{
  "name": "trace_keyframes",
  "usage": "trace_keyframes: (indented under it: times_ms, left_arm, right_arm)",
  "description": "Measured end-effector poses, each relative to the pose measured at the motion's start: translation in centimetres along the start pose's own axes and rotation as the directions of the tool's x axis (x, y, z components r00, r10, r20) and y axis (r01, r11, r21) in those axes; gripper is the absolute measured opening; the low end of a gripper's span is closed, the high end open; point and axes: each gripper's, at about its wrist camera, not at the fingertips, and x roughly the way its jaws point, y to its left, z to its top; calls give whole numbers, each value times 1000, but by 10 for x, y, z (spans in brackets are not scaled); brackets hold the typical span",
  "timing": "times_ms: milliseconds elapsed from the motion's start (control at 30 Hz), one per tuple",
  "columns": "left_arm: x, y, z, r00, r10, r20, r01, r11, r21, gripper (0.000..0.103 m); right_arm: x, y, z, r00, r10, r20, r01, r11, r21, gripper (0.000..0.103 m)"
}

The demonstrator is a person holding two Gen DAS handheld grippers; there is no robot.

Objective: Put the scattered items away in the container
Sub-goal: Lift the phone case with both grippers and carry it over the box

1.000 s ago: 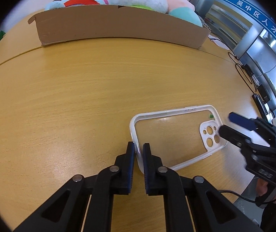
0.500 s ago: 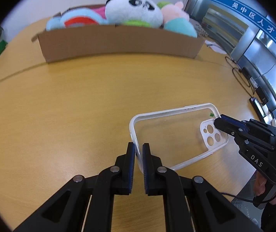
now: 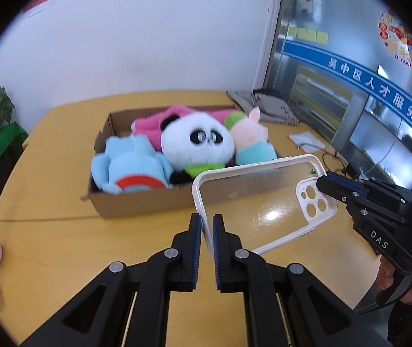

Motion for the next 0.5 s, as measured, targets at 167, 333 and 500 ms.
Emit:
trace_keyframes:
  times_ms: [167,333,500]
  left_arm:
    - [-9,4,40,998,12,54,-13,1000,16,7]
    - [-4,13,82,995,23,98,-26,999,26,7]
    - [20,25,130,994,40,106,-44,998,40,7]
  right_arm:
    - [6,-7,45,999,9,43,-8,1000,-4,11]
    - [16,-15,92,997,13,79,-10,999,-34,11]
    - [40,-21,144,996,-2,94,9,997,-71,11]
